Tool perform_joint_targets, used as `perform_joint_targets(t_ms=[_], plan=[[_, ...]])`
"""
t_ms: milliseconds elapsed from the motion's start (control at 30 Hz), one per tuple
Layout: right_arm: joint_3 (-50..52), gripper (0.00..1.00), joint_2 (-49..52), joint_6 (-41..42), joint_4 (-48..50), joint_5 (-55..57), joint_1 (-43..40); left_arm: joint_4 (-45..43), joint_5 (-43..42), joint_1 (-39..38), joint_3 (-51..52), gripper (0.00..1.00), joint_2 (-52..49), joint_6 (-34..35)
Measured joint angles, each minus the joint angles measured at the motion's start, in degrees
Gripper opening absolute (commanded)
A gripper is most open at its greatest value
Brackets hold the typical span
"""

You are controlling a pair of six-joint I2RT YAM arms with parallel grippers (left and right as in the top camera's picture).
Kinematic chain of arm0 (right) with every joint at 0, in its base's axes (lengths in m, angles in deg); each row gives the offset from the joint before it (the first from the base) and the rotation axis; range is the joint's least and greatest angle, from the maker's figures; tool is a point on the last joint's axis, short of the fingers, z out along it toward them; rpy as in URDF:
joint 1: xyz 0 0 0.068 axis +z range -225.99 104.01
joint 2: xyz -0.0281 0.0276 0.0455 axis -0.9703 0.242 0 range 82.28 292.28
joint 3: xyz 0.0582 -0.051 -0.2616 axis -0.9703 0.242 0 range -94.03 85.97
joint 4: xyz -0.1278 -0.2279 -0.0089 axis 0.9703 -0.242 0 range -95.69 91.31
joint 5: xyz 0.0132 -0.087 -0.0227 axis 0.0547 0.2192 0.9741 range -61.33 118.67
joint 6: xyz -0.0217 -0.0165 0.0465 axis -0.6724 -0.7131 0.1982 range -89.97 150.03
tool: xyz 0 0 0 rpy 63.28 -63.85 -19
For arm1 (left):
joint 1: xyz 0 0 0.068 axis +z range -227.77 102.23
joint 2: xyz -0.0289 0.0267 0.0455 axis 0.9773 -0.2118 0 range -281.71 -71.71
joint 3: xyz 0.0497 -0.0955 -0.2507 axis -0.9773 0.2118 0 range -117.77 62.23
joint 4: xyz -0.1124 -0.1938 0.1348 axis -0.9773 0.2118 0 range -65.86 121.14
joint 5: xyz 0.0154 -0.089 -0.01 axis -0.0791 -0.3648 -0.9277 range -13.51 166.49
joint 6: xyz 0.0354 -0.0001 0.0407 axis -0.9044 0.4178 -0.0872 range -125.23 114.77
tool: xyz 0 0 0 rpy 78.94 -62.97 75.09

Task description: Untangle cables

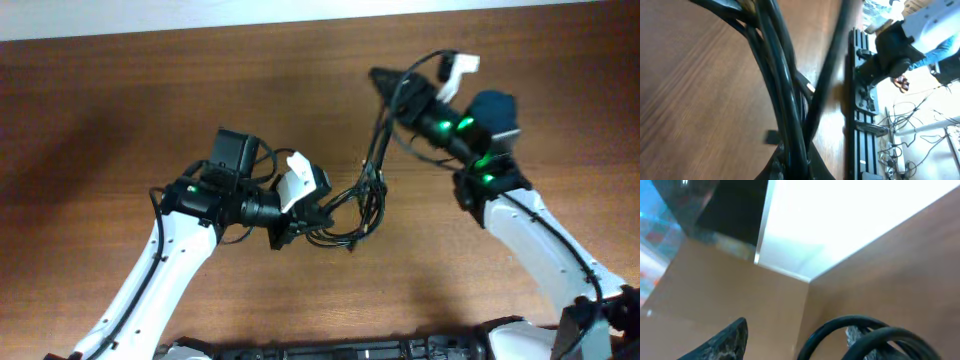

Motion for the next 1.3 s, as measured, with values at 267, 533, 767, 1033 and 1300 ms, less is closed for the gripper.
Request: perform_joint_targets(t_ms=[267,533,767,1033,1300], plan=[[-0.20,0.63,0.31,-15.82,-15.93,2.64,-19.91,-0.07,29.31,-0.42,0.44,0.00,0.00,16.72],[-0.37,0.73,0.42,-34.56,-36.30,-4.96,-17.42,-20.65,13.14,1.84,0.85,0.00,0.00,28.39],[-0.33,0.73,5.40,-38.71,-30.14,-26.62,-13.18,-18.84,-12.46,7.85,0.85,0.00,0.00,16.33],[-0.15,0.47,6.97,-30.34,-20.02,-28.41,-1.05,-18.05,-14.49,7.87,0.85,0.00,0.00,15.50],[-0.17,0.09,13.22,-31.39,-24.11,-27.69,0.07,-26.45,-17.31,7.87,0.96,0.00,0.00,15.56]])
